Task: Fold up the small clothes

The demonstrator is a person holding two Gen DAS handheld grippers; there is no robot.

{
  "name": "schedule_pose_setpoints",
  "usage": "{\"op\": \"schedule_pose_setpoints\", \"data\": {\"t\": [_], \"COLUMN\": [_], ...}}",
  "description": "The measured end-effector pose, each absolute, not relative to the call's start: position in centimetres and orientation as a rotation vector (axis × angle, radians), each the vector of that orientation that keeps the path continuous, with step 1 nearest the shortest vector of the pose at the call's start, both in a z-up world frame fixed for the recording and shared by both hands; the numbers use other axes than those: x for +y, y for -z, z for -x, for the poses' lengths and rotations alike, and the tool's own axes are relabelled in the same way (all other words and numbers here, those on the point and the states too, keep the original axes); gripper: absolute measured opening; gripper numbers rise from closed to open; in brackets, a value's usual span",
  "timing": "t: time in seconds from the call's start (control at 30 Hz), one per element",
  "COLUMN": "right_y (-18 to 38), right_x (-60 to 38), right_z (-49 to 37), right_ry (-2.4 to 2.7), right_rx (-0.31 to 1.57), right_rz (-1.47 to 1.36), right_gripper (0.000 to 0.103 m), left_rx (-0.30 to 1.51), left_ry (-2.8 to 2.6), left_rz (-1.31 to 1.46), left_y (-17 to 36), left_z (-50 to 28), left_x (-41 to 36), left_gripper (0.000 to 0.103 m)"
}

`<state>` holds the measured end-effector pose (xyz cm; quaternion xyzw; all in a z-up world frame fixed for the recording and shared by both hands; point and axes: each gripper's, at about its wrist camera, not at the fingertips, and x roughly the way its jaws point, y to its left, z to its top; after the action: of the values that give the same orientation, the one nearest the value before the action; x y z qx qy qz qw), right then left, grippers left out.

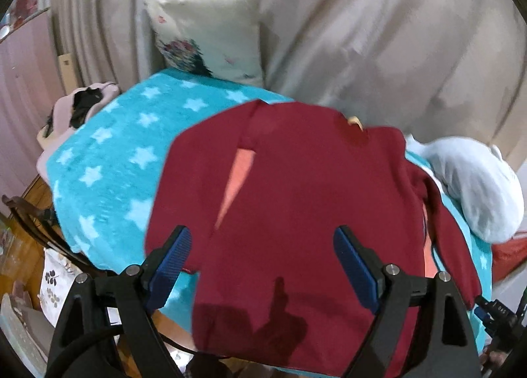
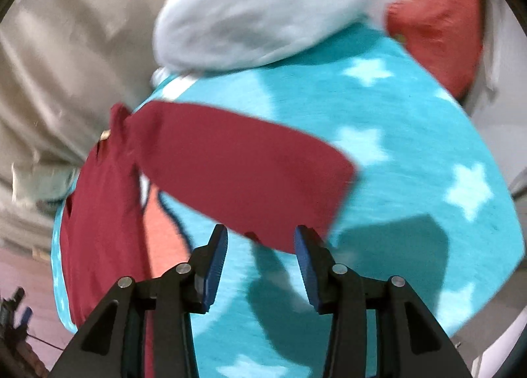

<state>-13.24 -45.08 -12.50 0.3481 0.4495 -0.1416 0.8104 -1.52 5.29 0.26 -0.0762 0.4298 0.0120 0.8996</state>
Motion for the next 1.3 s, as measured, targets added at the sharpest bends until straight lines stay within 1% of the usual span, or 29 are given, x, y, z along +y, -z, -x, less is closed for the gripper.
{"op": "schedule_pose_setpoints", "data": {"t": [0.13, 0.23, 0.3, 0.33, 0.37, 0.43, 0.5, 0.53, 0.6, 0.8, 0.9, 1.0, 1.1, 1.3], "right_y": [13.5, 14.4, 14.9, 15.3, 15.5, 15.6, 15.3, 15.1, 14.0, 6.8, 3.6, 1.1, -0.3, 0.5], "right_x": [-46.8, -47.0, -47.2, -47.3, -47.5, -47.7, -47.8, -47.9, -48.7, -54.0, -54.2, -51.6, -46.1, -33.1], "right_z": [15.5, 15.6, 15.2, 14.7, 14.1, 12.9, 11.8, 11.3, 11.0, 10.9, 8.9, 5.7, 0.8, -9.7], "right_ry": [0.341, 0.312, 0.306, 0.309, 0.314, 0.34, 0.329, 0.309, 0.326, 0.541, 0.542, 0.459, 0.286, -0.028], "right_rx": [0.951, 0.937, 0.915, 0.901, 0.883, 0.869, 0.867, 0.873, 0.851, 0.698, 0.659, 0.65, 0.683, 0.801], "right_rz": [-0.819, -0.886, -0.913, -0.927, -0.934, -0.911, -0.9, -0.906, -0.882, -0.738, -0.692, -0.643, -0.633, -0.644], "right_gripper": [0.052, 0.052, 0.054, 0.058, 0.06, 0.061, 0.028, 0.01, 0.01, 0.009, 0.009, 0.009, 0.009, 0.009], "left_rx": [0.921, 0.927, 0.934, 0.936, 0.937, 0.938, 0.936, 0.932, 0.923, 0.888, 0.902, 0.92, 0.919, 0.898], "left_ry": [0.026, 0.046, 0.052, 0.053, 0.053, 0.05, 0.04, 0.031, 0.011, -0.097, -0.126, -0.131, -0.128, -0.122], "left_rz": [0.13, 0.116, 0.112, 0.111, 0.111, 0.111, 0.114, 0.115, 0.117, 0.145, 0.173, 0.197, 0.202, 0.193], "left_y": [0.5, 0.7, 0.8, 0.8, 0.8, 0.8, 0.8, 0.7, 0.5, 0.1, 0.7, 1.5, 1.9, 2.0], "left_z": [1.1, 1.0, 0.9, 0.9, 0.8, 0.8, 0.6, 0.6, 0.5, 0.2, -0.2, -0.7, -1.1, -2.3], "left_x": [3.5, 2.9, 2.6, 2.5, 2.5, 2.6, 2.9, 3.3, 4.0, 8.2, 10.0, 11.4, 12.4, 15.5], "left_gripper": [0.087, 0.087, 0.087, 0.087, 0.087, 0.087, 0.087, 0.087, 0.087, 0.087, 0.087, 0.087, 0.087, 0.087]}}
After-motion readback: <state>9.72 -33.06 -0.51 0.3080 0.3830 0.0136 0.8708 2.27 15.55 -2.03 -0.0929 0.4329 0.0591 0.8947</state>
